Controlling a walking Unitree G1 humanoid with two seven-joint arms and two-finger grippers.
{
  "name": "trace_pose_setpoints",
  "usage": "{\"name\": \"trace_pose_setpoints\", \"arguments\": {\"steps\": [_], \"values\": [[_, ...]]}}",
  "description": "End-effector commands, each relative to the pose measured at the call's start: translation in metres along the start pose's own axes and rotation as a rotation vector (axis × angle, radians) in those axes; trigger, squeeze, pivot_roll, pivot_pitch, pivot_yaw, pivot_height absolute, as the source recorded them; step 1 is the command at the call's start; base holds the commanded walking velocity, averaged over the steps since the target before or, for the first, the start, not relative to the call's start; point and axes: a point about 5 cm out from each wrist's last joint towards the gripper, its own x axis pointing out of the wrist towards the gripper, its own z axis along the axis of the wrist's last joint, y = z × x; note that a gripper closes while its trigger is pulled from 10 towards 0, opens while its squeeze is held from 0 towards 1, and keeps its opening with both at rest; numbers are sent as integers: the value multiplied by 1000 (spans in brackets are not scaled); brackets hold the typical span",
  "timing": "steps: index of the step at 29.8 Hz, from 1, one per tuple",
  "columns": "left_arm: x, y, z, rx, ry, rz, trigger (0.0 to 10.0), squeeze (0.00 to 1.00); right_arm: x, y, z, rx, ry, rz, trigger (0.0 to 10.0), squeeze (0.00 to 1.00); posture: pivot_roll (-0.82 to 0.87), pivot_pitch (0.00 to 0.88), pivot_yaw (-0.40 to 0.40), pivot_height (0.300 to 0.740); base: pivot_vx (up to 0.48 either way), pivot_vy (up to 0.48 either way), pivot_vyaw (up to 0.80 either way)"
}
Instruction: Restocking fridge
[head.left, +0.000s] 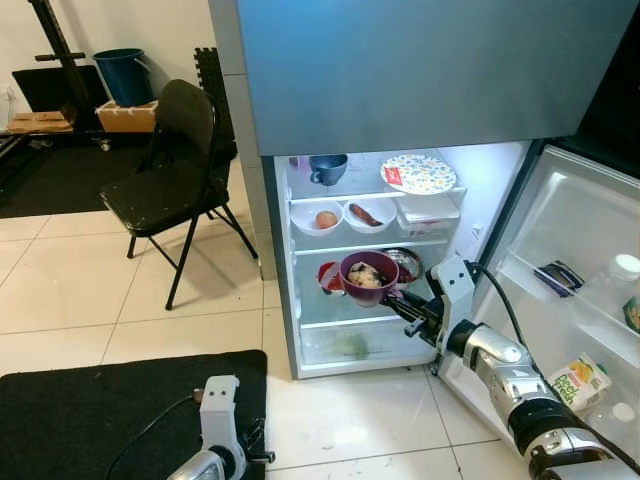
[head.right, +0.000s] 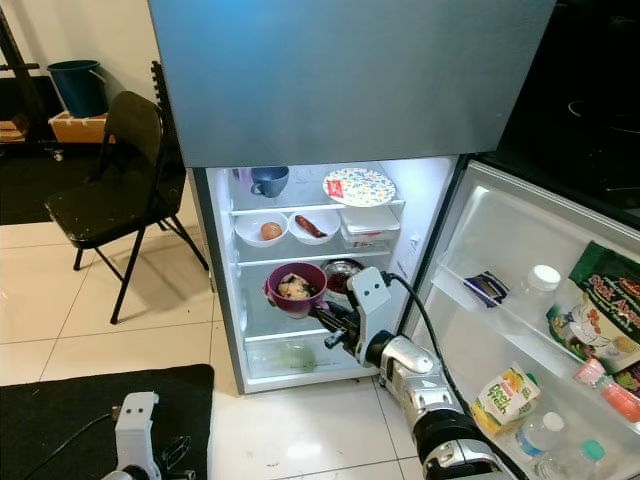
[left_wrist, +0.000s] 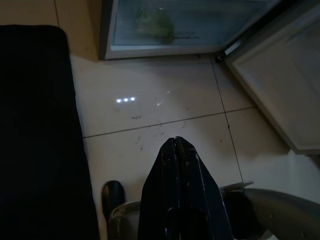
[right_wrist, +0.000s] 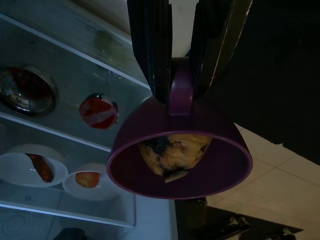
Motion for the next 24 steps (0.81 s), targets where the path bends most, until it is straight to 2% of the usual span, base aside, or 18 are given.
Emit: {"name": "trace_pose_setpoints", "arguments": {"steps": [1,8,14,21,24], "values": [[2,-3,0,10,6,-9,10000,0,1,-3,7,-25,-25,-1,10000,0,36,0,-37,740,0,-465,0],[3,-3,2,-2,-3,-4,10000,0,2,-4,9,-29,-26,0,10000,0,36,0,-42,740,0,0,0],[3,-8,-4,44,23,-40,10000,0,1,-4,7,-31,-16,-2,10000,0,34,0,-42,740,0,0,0],[6,-15,-1,155,48,-98,10000,0,1,-5,6,-30,-12,-8,10000,0,33,0,-37,740,0,0,0],[8,-15,4,150,32,-88,10000,0,1,-4,6,-29,-12,-11,10000,0,28,0,-40,740,0,0,0]]}}
